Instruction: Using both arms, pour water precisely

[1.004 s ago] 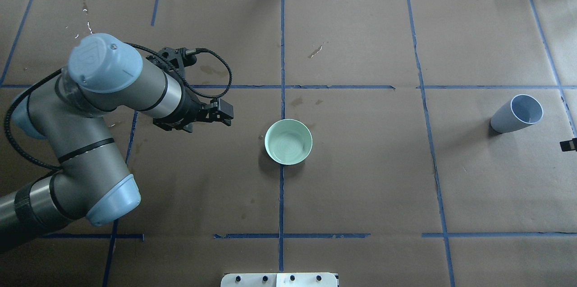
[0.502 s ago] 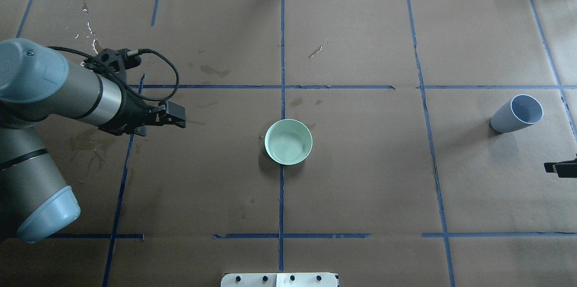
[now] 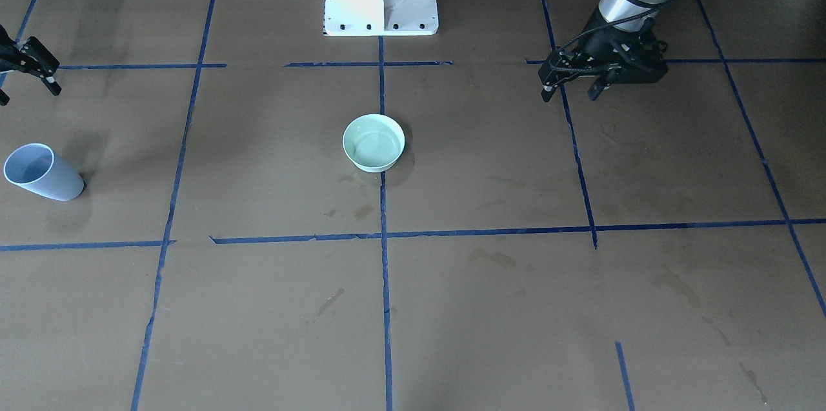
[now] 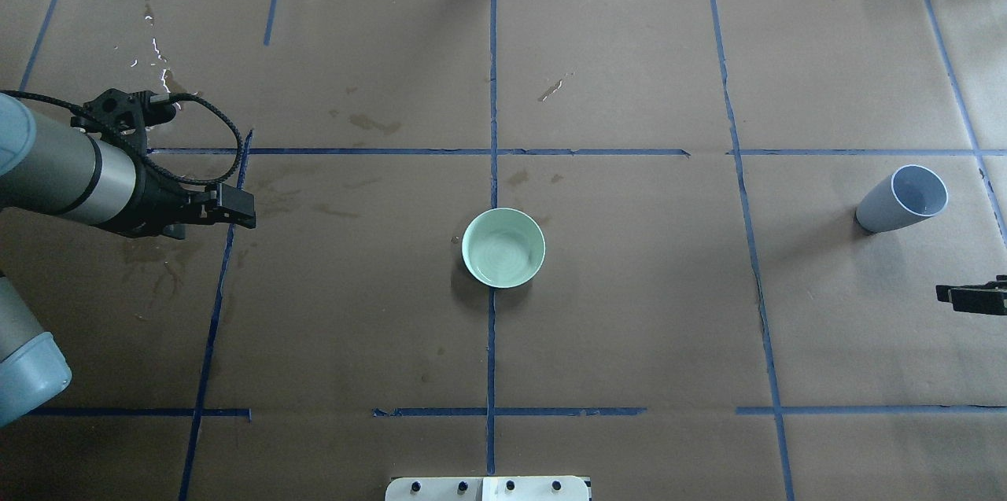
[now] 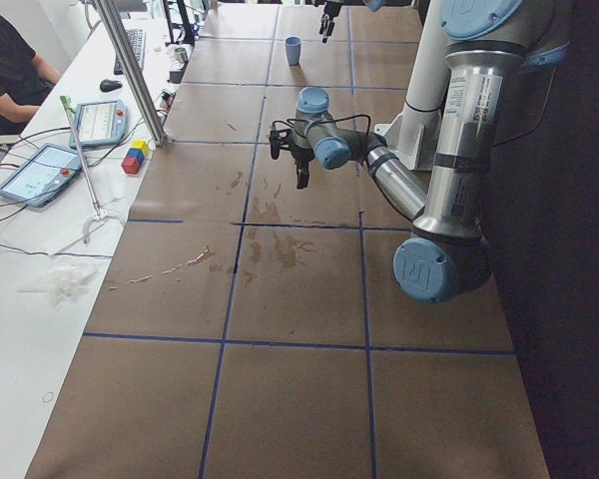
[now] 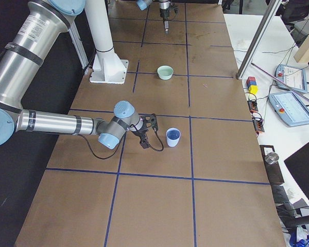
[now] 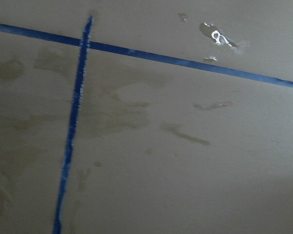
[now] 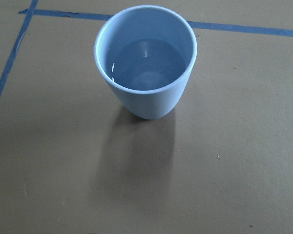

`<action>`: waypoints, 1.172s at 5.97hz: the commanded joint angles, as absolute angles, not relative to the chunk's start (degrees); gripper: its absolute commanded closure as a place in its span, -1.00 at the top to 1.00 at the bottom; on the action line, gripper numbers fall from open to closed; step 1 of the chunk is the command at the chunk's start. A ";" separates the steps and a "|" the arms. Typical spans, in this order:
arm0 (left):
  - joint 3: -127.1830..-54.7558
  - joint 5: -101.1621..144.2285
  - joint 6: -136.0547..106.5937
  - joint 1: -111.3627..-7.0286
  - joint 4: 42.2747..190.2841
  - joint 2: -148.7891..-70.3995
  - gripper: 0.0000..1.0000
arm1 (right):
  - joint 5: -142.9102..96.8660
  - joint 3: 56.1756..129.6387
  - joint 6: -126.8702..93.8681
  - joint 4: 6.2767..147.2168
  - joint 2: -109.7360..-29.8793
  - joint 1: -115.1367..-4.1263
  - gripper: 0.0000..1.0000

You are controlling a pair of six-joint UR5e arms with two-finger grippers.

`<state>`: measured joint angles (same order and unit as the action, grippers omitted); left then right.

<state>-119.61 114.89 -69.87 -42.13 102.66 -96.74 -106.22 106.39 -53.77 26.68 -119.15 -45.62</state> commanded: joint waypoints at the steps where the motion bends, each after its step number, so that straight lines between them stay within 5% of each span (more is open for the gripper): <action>1: -119.79 114.79 -69.08 -42.45 102.66 -95.89 1.00 | -97.86 105.21 -60.46 24.09 -118.83 -41.85 1.00; 7: -120.50 114.35 -69.08 -42.45 102.66 -95.19 1.00 | -63.41 98.18 -65.96 13.20 -118.39 -23.76 1.00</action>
